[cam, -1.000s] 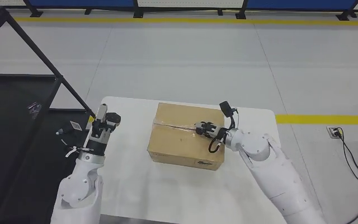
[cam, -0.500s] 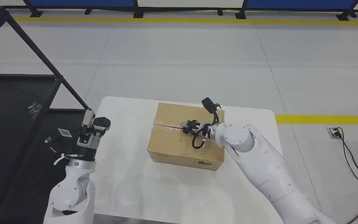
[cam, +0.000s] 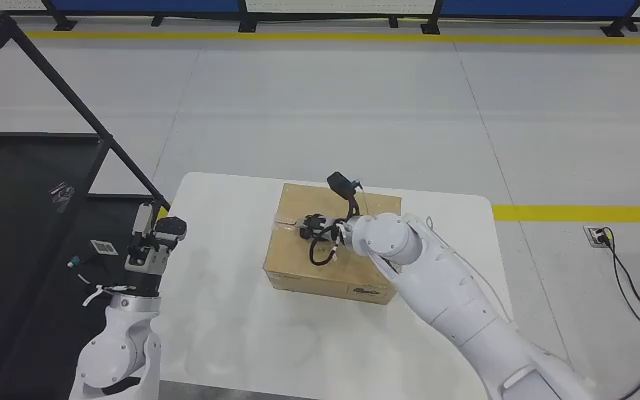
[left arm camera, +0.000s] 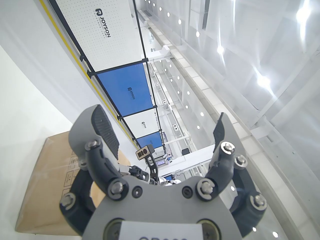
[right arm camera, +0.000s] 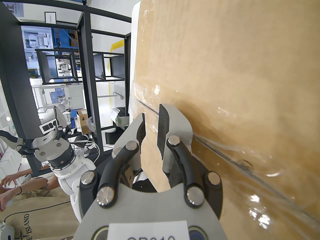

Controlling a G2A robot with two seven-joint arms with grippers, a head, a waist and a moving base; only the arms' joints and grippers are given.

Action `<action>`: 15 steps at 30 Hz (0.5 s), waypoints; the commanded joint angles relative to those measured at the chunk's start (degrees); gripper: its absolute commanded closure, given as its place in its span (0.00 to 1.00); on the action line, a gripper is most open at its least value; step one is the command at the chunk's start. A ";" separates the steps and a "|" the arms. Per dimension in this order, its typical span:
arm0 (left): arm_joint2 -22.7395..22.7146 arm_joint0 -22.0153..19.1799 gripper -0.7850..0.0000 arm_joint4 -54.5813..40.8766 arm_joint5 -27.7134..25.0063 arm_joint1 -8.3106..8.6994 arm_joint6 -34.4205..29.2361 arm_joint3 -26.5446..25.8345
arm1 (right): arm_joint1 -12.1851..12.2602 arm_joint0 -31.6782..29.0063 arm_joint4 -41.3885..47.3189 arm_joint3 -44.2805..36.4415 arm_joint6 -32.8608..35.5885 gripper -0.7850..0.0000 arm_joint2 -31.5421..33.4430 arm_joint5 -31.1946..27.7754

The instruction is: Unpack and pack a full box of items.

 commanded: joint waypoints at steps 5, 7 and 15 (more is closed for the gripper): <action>-0.68 0.83 0.00 -0.88 -0.38 0.33 -0.07 0.15 | -2.85 2.30 0.98 4.12 -1.70 0.73 -2.61 -0.44; -0.88 0.93 0.00 -1.15 -0.44 0.44 -0.15 0.21 | -3.68 2.87 1.14 5.06 -1.87 0.73 -3.29 -0.69; -0.60 0.86 0.00 -1.75 -0.31 0.81 -0.57 0.76 | -6.36 4.22 1.74 8.72 -2.57 0.72 -4.67 -3.06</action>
